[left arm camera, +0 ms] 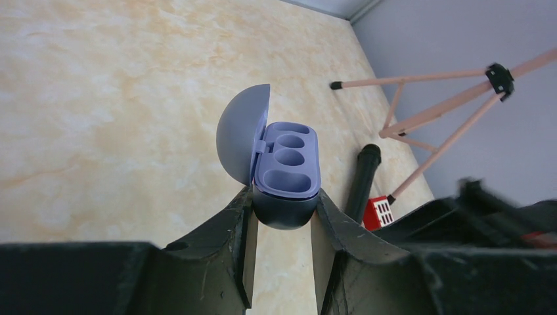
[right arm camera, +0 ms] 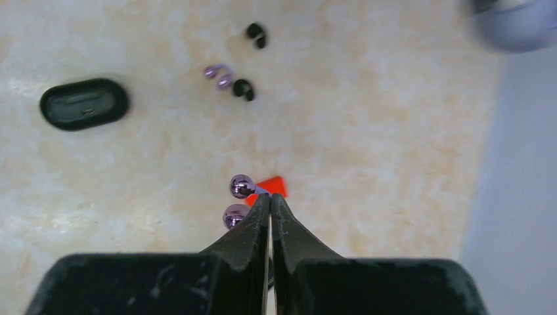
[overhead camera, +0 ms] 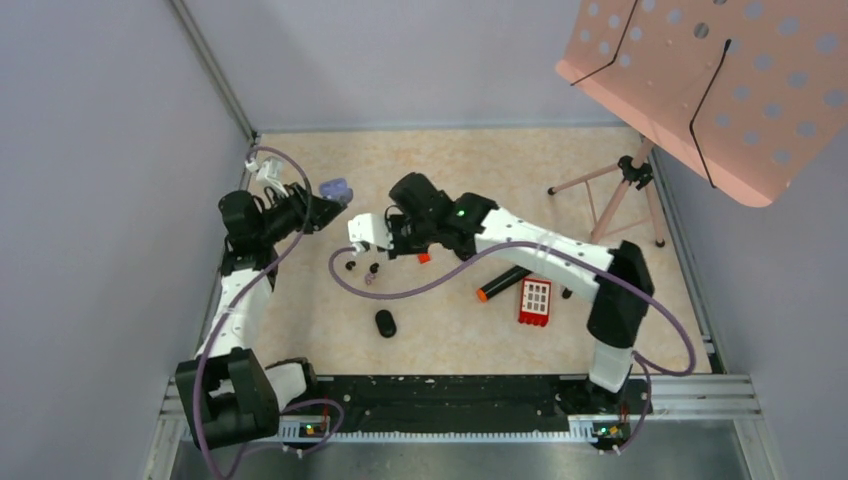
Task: Insert the wireless bluetooth earbuds into the charging case
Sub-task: Pick up the earbud from the center of the board, then place the earbud in the charging case.
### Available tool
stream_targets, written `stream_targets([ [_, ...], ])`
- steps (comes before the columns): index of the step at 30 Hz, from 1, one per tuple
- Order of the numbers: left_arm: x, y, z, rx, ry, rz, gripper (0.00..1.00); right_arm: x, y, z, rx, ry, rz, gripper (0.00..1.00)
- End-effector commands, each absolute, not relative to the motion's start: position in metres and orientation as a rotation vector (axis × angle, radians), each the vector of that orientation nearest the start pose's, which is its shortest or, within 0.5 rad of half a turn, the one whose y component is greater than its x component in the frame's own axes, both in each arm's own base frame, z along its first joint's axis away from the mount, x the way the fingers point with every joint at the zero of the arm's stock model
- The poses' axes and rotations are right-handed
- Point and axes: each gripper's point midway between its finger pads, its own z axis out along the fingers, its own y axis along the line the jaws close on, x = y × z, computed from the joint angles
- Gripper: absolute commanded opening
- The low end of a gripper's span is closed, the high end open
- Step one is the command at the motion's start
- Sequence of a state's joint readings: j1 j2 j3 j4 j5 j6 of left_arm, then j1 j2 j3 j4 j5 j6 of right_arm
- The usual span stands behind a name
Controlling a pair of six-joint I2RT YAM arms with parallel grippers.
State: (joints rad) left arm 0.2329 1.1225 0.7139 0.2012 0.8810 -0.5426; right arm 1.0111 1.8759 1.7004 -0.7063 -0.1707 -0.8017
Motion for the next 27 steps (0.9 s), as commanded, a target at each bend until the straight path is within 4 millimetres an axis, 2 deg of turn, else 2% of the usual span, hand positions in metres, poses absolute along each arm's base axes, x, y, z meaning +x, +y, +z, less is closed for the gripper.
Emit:
stream_targets([
  [1,0.334,-0.105,0.262,0.189,1.738,-1.031,0.0,0.287,0.412,0.277,-1.692,1.221,0.178,0.0],
  [4,0.329,-0.129,0.268,0.31,1.721,-1.05,0.0,0.292,0.403,0.324,-1.536,1.112,0.135,0.0],
  [8,0.326,-0.15,0.281,0.461,1.655,-1.042,0.0,0.29,0.386,0.373,-1.354,0.959,0.077,0.0],
  [11,0.321,-0.17,0.292,0.551,1.596,-1.071,0.0,0.289,0.378,0.391,-1.261,0.871,0.041,0.0],
  [17,0.315,-0.191,0.3,0.654,1.56,-1.1,0.0,0.294,0.375,0.397,-1.219,0.867,0.014,0.0],
  [27,0.297,-0.2,0.312,0.74,1.496,-1.128,0.0,0.301,0.375,0.384,-1.242,0.881,0.011,0.0],
])
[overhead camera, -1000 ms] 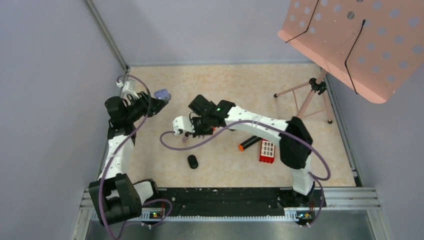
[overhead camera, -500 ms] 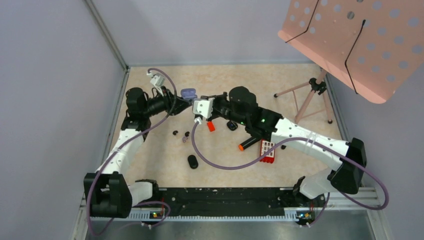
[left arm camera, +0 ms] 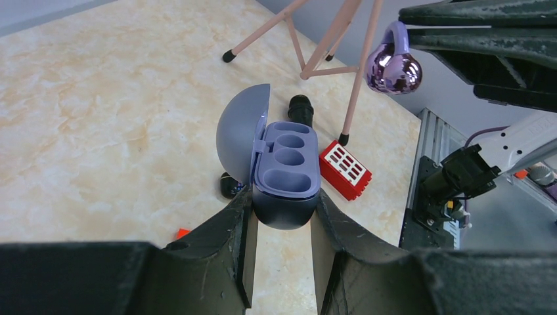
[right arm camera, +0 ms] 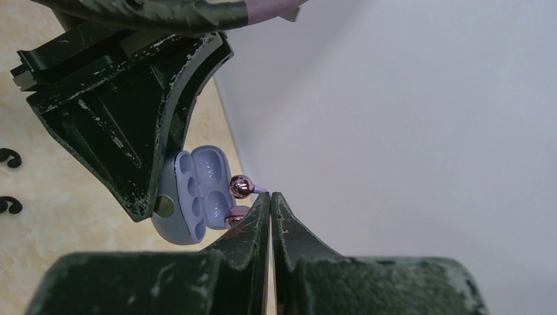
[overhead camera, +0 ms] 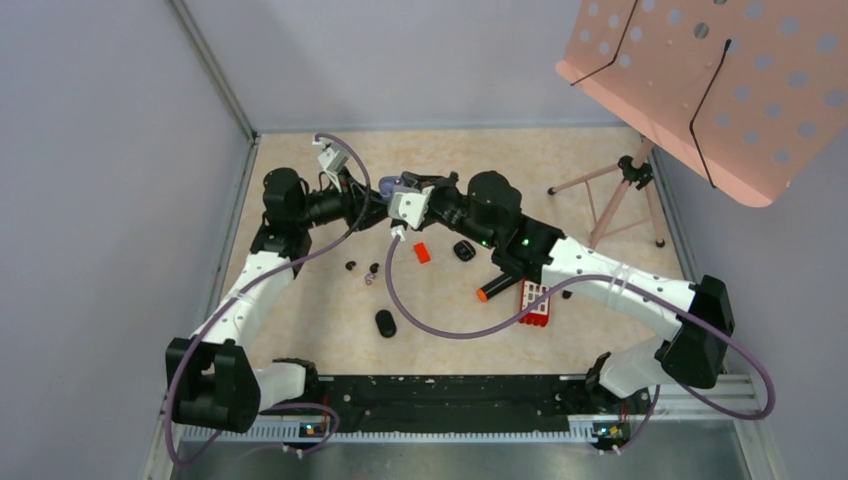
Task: Insert the wireless bluetooth earbuds into the charging case
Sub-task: Place the earbud in the charging case.
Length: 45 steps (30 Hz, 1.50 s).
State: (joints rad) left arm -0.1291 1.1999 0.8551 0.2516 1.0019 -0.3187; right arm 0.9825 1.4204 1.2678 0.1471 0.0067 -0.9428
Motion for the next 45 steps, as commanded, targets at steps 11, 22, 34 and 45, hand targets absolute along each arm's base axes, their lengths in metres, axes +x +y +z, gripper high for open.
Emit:
stream_targets([
  [11,0.284,-0.202,0.327,0.772,1.443,-1.161,0.0,0.296,0.378,0.365,-1.304,0.91,0.063,0.0],
  [22,0.28,-0.203,0.334,0.777,1.414,-1.166,0.0,0.301,0.377,0.354,-1.321,0.937,0.037,0.0],
  [34,0.281,-0.201,0.334,0.756,1.415,-1.154,0.0,0.286,0.384,0.34,-1.405,0.945,0.125,0.0],
  [45,0.292,-0.196,0.314,0.755,1.463,-1.07,0.0,0.278,0.371,0.373,-1.357,1.087,0.287,0.22],
])
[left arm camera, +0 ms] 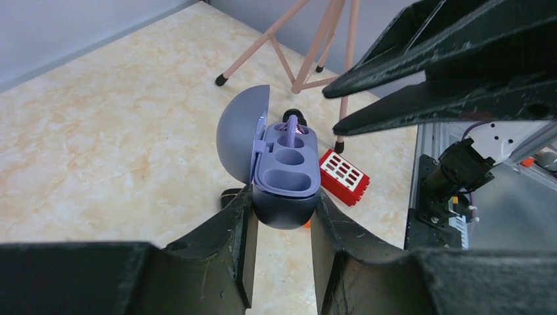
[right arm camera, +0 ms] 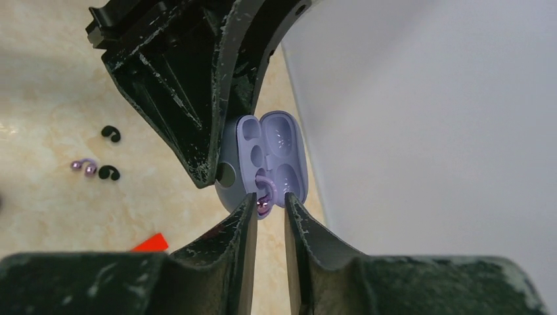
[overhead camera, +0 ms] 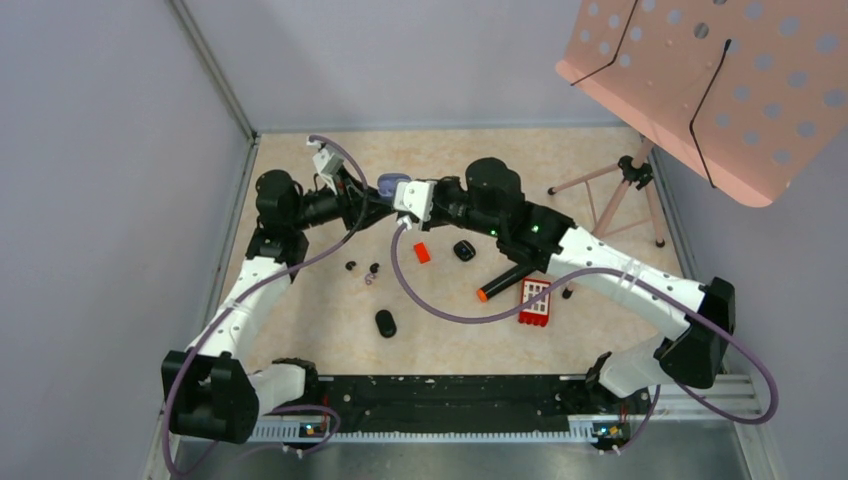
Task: Insert the wireless bluetooth earbuds into the charging case
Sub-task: Place the earbud in the charging case, then move the earbud to the center of the board.
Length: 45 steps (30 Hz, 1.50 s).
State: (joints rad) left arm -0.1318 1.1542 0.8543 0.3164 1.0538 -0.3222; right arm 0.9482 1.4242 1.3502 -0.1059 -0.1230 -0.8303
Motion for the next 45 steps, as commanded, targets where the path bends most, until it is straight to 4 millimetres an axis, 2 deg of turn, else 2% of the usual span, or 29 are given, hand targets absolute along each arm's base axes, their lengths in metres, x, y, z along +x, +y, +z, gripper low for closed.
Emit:
stream_targets([
  [1,0.294,-0.195,0.311,0.747,1.473,-1.064,0.0,0.277,0.369,0.379,-1.343,1.097,0.305,0.24],
  [5,0.304,-0.188,0.303,0.692,1.513,-1.029,0.0,0.269,0.362,0.385,-1.33,1.13,0.379,0.27],
  [8,0.315,-0.178,0.297,0.6,1.565,-0.99,0.0,0.259,0.362,0.366,-1.381,1.162,0.458,0.24],
  [13,0.333,-0.152,0.295,0.43,1.624,-0.905,0.0,0.251,0.37,0.318,-1.449,1.266,0.628,0.18],
  [19,0.348,-0.113,0.291,0.22,1.683,-0.882,0.0,0.245,0.4,0.251,-1.585,1.289,0.784,0.15],
  [22,0.353,-0.095,0.292,0.128,1.694,-0.882,0.0,0.252,0.419,0.226,-1.644,1.296,0.834,0.13],
  [26,0.359,-0.078,0.297,0.078,1.684,-0.844,0.0,0.259,0.446,0.182,-1.757,1.353,0.9,0.15],
  [27,0.36,-0.075,0.298,0.066,1.681,-0.835,0.0,0.259,0.451,0.178,-1.772,1.356,0.902,0.16],
  [29,0.362,-0.07,0.302,0.047,1.673,-0.819,0.0,0.261,0.463,0.155,-1.802,1.387,0.887,0.17],
  [33,0.362,-0.06,0.305,0.006,1.671,-0.788,0.0,0.261,0.483,0.129,-1.827,1.439,0.819,0.21],
  [36,0.362,-0.056,0.303,-0.02,1.675,-0.782,0.0,0.265,0.495,0.113,-1.777,1.534,0.775,0.31],
  [42,0.362,-0.05,0.307,-0.049,1.666,-0.771,0.0,0.286,0.508,0.098,-1.555,1.761,0.74,0.39],
  [45,0.363,-0.048,0.306,-0.059,1.669,-0.772,0.0,0.288,0.512,0.092,-1.512,1.791,0.71,0.44],
])
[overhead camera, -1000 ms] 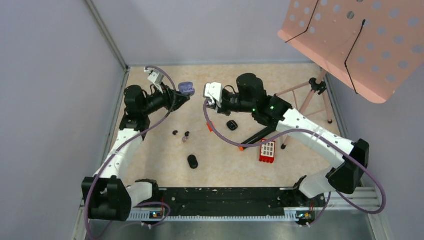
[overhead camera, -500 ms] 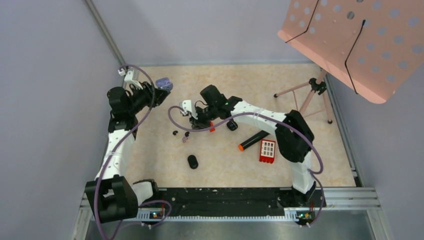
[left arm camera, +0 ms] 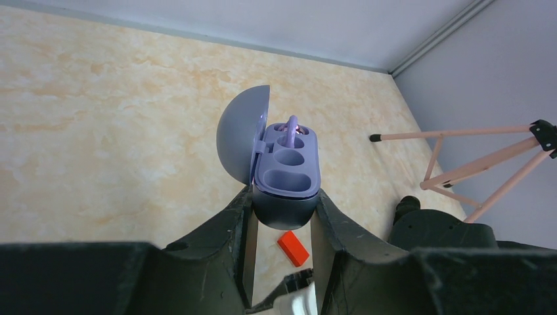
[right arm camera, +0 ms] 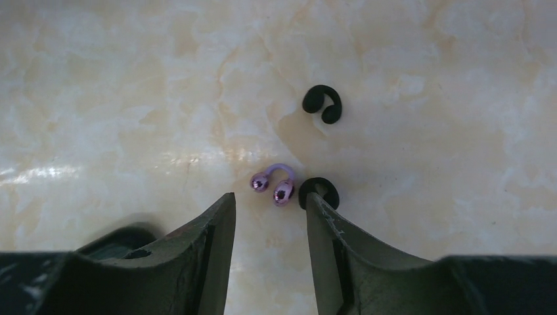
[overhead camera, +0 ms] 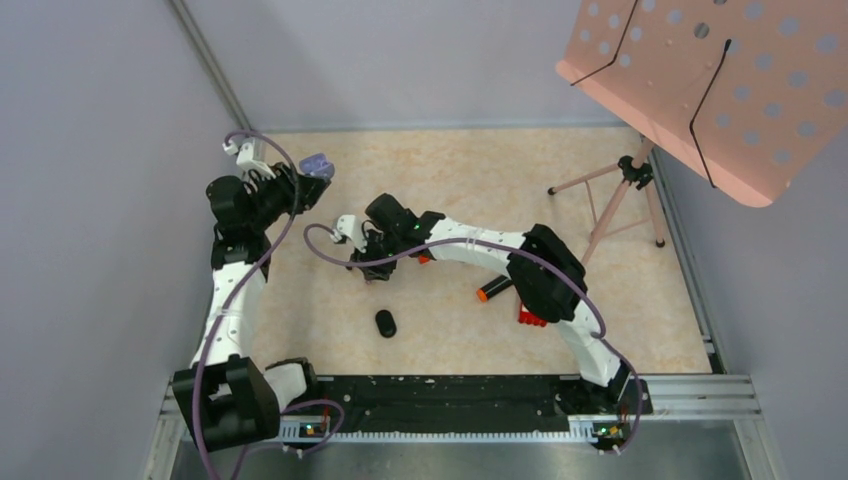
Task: Insert the wireless bluetooth earbuds into the charging case
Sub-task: Move the earbud to the center of the board.
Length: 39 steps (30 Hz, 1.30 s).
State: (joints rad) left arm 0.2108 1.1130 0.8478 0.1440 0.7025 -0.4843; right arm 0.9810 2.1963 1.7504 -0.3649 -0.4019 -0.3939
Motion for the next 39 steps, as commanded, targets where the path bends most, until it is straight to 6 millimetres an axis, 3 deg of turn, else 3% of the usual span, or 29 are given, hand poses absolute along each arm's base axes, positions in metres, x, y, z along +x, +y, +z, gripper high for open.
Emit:
stream_targets([
  [1,0.364,-0.048,0.305,-0.063,1.671,-0.773,0.0,0.287,0.514,0.09,-1.514,1.792,0.7,0.45],
  [6,0.365,-0.048,0.303,-0.07,1.676,-0.785,0.0,0.283,0.518,0.075,-1.523,1.803,0.672,0.47],
  [15,0.365,-0.049,0.3,-0.075,1.687,-0.801,0.0,0.294,0.52,0.064,-1.503,1.797,0.609,0.49],
  [24,0.365,-0.05,0.298,-0.068,1.691,-0.808,0.0,0.291,0.508,0.057,-1.608,1.765,0.557,0.48],
  [31,0.366,-0.051,0.298,-0.063,1.69,-0.817,0.0,0.307,0.477,0.076,-1.686,1.66,0.432,0.47],
  [35,0.366,-0.053,0.297,-0.061,1.69,-0.831,0.0,0.308,0.46,0.09,-1.709,1.617,0.477,0.47],
  [39,0.364,-0.056,0.296,-0.049,1.693,-0.856,0.0,0.301,0.446,0.116,-1.719,1.541,0.607,0.47],
])
